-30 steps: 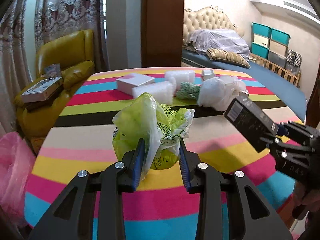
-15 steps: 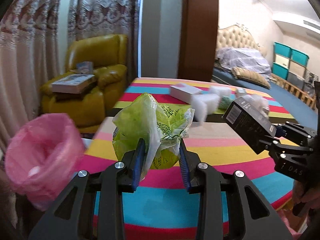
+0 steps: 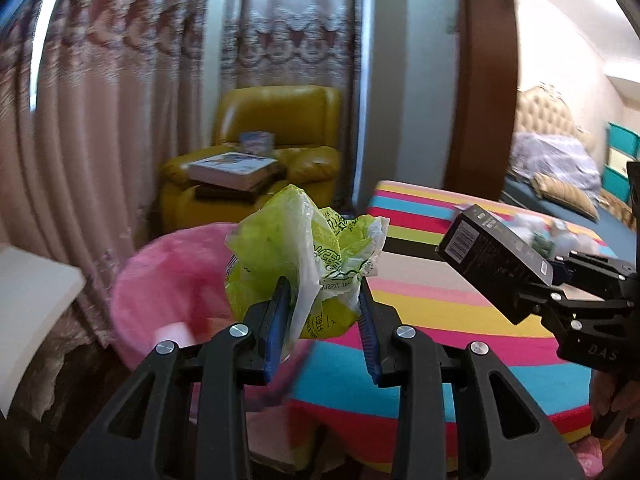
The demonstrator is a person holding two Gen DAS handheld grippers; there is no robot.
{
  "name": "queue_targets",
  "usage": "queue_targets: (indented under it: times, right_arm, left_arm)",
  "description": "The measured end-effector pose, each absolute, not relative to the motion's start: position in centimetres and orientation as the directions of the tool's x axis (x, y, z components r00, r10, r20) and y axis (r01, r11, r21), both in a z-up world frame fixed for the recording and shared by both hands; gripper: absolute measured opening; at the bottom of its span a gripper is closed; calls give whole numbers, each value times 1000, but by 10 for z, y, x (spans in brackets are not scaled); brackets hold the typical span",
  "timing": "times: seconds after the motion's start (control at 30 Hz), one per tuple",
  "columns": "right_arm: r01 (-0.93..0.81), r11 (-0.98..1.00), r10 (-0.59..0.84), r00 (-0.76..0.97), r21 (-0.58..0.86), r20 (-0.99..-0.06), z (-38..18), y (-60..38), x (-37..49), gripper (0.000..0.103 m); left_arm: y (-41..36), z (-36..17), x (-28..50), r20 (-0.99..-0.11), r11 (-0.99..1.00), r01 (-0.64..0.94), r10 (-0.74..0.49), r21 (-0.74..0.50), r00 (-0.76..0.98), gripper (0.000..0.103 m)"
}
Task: Collect trash
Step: 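Carry the black box and plastic bag to the pink bin and release both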
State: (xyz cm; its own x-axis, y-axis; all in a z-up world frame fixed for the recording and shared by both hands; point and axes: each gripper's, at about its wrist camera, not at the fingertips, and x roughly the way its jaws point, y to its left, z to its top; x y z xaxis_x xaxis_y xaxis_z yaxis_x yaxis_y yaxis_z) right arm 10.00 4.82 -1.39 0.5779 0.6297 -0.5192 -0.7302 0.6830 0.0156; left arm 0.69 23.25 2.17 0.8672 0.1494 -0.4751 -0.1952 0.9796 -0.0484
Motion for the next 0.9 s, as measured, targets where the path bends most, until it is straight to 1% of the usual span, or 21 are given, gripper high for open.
queue_targets:
  times: [0.13, 0.2, 0.33, 0.43, 0.57, 0.6, 0.63, 0.67, 0.7, 0.73, 0.8, 0.83, 0.87, 0.9]
  right_arm:
    - [-771, 635, 674, 516, 58, -528, -13, 82, 110, 38]
    - [-784, 616, 691, 491, 76, -531, -13, 95, 117, 38]
    - [-808, 586, 700, 466, 62, -541, -12, 129, 130, 38]
    - [-819, 565, 719, 429, 100, -546, -15, 157, 144, 38]
    - [-822, 562, 714, 426, 92, -556, -21, 192, 156, 39]
    - [-824, 560, 715, 425, 91, -555, -22, 199, 157, 41]
    - [-821, 563, 713, 426, 93, -556, -23, 203, 160, 45]
    - [-815, 571, 711, 432, 98, -556, -25, 205, 162, 59]
    - [-812, 574, 714, 432, 106, -551, -25, 205, 163, 63]
    - [-810, 574, 719, 431, 118, -545, -25, 203, 164, 65]
    - [-805, 577, 727, 428, 140, -537, -23, 197, 166, 66]
    - [-802, 578, 731, 429, 148, -531, -23, 193, 166, 66]
    - [-799, 580, 737, 431, 160, -520, -20, 185, 165, 66]
    - [-798, 579, 743, 432, 167, -512, -20, 177, 164, 67]
  left_arm:
    - [270, 22, 7, -493, 965, -257, 197, -56, 848, 32]
    - [286, 21, 7, -502, 961, -265, 195, -72, 843, 32]
    - [318, 15, 12, -514, 950, -298, 209, -96, 832, 32]
    - [341, 10, 23, -522, 940, -312, 199, -136, 829, 32]
    - [365, 0, 35, -544, 927, -343, 211, -153, 812, 34]
    - [369, -3, 35, -548, 923, -352, 216, -156, 808, 34]
    - [373, -5, 37, -549, 921, -356, 219, -157, 807, 34]
    - [376, -7, 39, -544, 923, -353, 218, -156, 810, 36]
    - [376, -8, 39, -540, 926, -344, 212, -155, 815, 37]
    - [377, -9, 38, -537, 926, -346, 217, -149, 815, 39]
    - [375, -13, 33, -537, 915, -384, 261, -128, 802, 60]
    - [377, -13, 30, -530, 908, -400, 278, -128, 801, 81]
    - [378, -11, 24, -513, 900, -411, 288, -142, 808, 90]
    - [377, -9, 19, -499, 890, -430, 308, -149, 810, 90]
